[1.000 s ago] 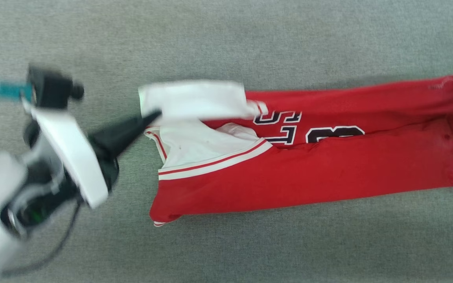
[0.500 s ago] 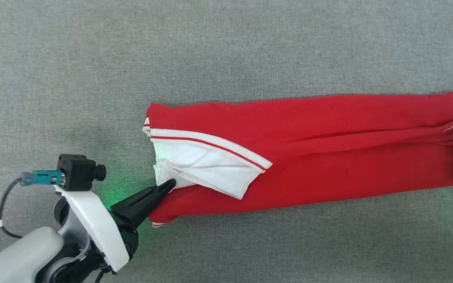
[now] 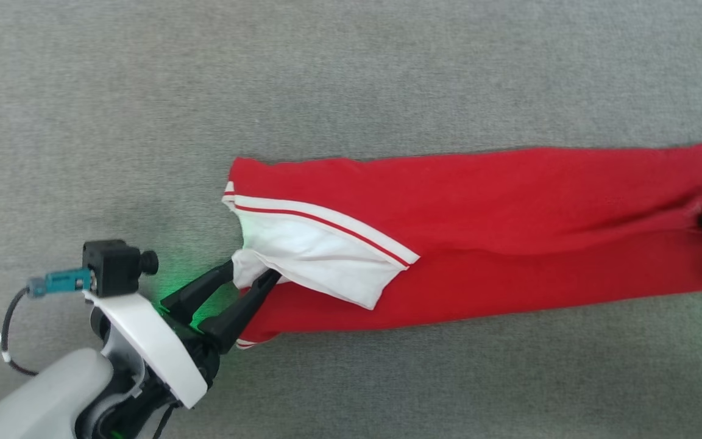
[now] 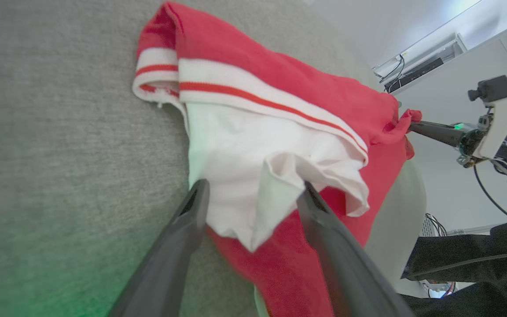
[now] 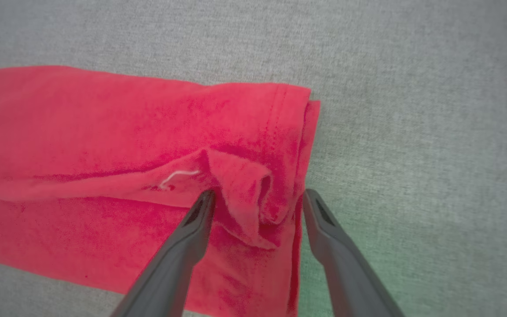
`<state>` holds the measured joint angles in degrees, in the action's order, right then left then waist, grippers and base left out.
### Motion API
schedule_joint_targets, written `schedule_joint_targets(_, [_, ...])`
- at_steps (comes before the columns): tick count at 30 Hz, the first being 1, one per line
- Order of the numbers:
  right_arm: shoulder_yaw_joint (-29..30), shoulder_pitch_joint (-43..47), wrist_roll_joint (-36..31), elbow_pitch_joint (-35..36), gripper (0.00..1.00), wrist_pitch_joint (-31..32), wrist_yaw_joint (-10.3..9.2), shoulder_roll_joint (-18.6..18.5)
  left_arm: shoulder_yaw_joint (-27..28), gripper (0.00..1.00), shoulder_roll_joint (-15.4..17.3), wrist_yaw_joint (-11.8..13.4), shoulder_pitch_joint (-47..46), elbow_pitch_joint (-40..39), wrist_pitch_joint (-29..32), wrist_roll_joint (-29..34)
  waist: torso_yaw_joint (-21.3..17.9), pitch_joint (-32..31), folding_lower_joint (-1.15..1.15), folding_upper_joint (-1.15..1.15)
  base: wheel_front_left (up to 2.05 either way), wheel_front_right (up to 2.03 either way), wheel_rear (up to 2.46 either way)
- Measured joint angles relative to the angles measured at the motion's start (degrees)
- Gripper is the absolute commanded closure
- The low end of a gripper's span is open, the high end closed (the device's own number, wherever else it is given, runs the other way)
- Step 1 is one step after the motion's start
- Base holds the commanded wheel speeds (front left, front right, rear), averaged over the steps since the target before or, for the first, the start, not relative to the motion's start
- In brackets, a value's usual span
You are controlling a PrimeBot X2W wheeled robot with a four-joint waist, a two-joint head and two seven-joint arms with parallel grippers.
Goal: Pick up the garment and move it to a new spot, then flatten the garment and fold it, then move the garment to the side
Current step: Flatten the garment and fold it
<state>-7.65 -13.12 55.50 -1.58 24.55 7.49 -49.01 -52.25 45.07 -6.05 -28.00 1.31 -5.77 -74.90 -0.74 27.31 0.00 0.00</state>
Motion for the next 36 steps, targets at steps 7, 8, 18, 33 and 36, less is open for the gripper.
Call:
schedule_joint_targets(7, [6.87, 3.71, 4.14, 0.67, 0.00, 3.14, 0.00, -2.55, 1.32, 0.00, -0.87, 1.02, 4.32, 0.04, -6.44, 0.71, 2.65, -1.42, 0.00, 0.00, 0.00, 0.00, 0.00])
schedule_joint_targets(8, [7.70, 3.86, 4.38, 0.19, 0.00, 3.76, 0.00, -2.49, 1.79, 0.00, -1.33, 1.21, 4.74, 0.15, -7.17, 1.19, 3.14, -1.62, 0.00, 0.00, 0.00, 0.00, 0.00])
schedule_joint_targets(18, [8.95, 3.22, 4.35, -7.51, 0.00, 12.23, 0.00, 1.42, 12.57, 0.00, -11.23, 5.59, 6.95, 7.26, -9.17, 16.18, 8.02, -3.39, 0.00, 0.00, 0.00, 0.00, 0.00])
schedule_joint_targets(33, [9.32, -0.30, 0.82, -11.79, 0.00, 15.88, -0.01, 5.16, 41.86, 0.00, -29.71, 5.60, 16.22, 4.68, -9.20, 56.24, 9.07, -4.40, 0.00, 0.00, 0.00, 0.00, 0.00])
schedule_joint_targets(36, [8.92, -1.24, 0.34, -12.28, 0.84, 17.14, -0.02, 5.55, 44.41, 0.00, -31.14, 4.24, 16.83, 3.64, -9.20, 62.46, 8.86, -4.26, 0.00, 0.00, 0.00, 0.00, 0.00])
